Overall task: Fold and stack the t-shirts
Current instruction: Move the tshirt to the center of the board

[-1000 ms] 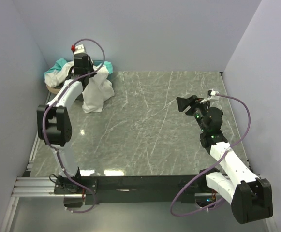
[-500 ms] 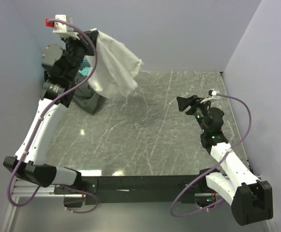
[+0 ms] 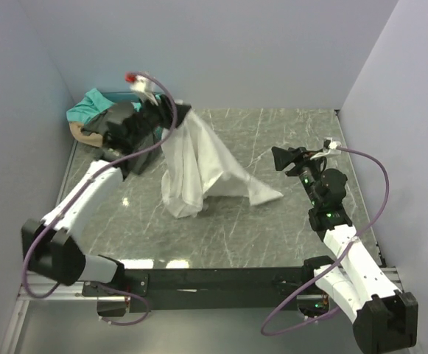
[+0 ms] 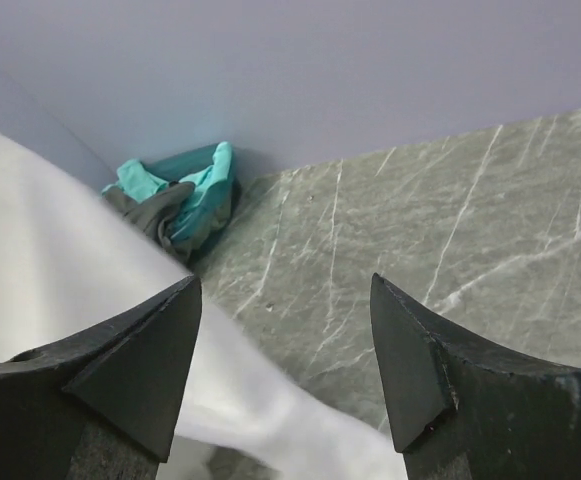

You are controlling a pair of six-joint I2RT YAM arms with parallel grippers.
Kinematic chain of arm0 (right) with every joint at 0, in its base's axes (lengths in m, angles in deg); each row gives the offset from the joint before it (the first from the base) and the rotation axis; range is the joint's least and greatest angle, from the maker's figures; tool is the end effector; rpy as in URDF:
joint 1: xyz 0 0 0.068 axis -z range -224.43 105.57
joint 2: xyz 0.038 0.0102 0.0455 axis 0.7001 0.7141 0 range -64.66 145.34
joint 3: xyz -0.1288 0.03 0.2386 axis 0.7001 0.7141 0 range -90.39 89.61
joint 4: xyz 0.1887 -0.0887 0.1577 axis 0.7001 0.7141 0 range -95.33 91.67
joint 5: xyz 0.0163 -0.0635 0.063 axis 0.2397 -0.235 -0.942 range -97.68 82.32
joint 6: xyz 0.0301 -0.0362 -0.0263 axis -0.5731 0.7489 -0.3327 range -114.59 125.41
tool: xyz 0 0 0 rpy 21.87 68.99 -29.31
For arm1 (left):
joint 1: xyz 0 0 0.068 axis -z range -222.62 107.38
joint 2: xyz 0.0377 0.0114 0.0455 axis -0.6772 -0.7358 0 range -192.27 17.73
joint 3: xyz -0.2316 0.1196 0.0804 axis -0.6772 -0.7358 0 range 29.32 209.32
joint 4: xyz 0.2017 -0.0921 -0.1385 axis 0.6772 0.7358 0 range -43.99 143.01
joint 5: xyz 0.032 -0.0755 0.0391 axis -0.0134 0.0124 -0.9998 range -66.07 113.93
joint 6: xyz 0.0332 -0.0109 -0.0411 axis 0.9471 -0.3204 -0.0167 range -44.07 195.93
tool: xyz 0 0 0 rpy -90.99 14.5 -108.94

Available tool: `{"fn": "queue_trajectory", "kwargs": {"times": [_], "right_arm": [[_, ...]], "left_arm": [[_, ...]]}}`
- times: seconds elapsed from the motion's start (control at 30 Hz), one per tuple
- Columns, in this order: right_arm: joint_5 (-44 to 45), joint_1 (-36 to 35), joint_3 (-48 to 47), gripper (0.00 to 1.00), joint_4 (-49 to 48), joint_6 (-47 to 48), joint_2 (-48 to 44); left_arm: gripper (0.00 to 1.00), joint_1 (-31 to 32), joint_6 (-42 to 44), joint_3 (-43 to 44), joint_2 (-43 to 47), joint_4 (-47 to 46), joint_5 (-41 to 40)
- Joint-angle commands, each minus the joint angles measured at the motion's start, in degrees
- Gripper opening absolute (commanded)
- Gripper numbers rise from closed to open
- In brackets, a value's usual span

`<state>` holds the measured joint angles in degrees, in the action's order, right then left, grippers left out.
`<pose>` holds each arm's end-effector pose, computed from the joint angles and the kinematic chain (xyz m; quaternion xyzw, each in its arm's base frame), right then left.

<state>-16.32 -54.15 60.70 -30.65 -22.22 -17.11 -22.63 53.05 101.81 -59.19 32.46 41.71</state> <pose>0.1978 0.0393 0.2995 0.0476 0.6635 0.2860 0.6897 0.2930 -0.1181 0.4284 0.1015 0.6437 -0.3681 0.6633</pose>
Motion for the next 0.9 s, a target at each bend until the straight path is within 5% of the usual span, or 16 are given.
{"fn": "queue_trajectory", "kwargs": {"times": [0.0,0.17,0.47,0.87], "right_arm": [[0.5,0.0,-0.1,0.75,1.0,-0.4,-1.3],[2.1,-0.5,1.9,0.75,4.1,-0.8,-1.9],[6.4,-0.9,6.4,0.74,9.9,-2.6,-0.6],[6.5,-2.0,4.7,0.71,9.1,-4.1,14.8]], "left_arm": [[0.61,-0.2,-2.8,-8.1,-6.2,-1.8,-12.0],[0.72,2.1,-2.4,-13.5,-10.8,0.7,-24.1],[0.80,13.4,-8.3,-28.1,-2.4,2.2,-38.8],[0.81,13.9,-14.5,-38.0,-1.9,-0.1,-34.0]]}}
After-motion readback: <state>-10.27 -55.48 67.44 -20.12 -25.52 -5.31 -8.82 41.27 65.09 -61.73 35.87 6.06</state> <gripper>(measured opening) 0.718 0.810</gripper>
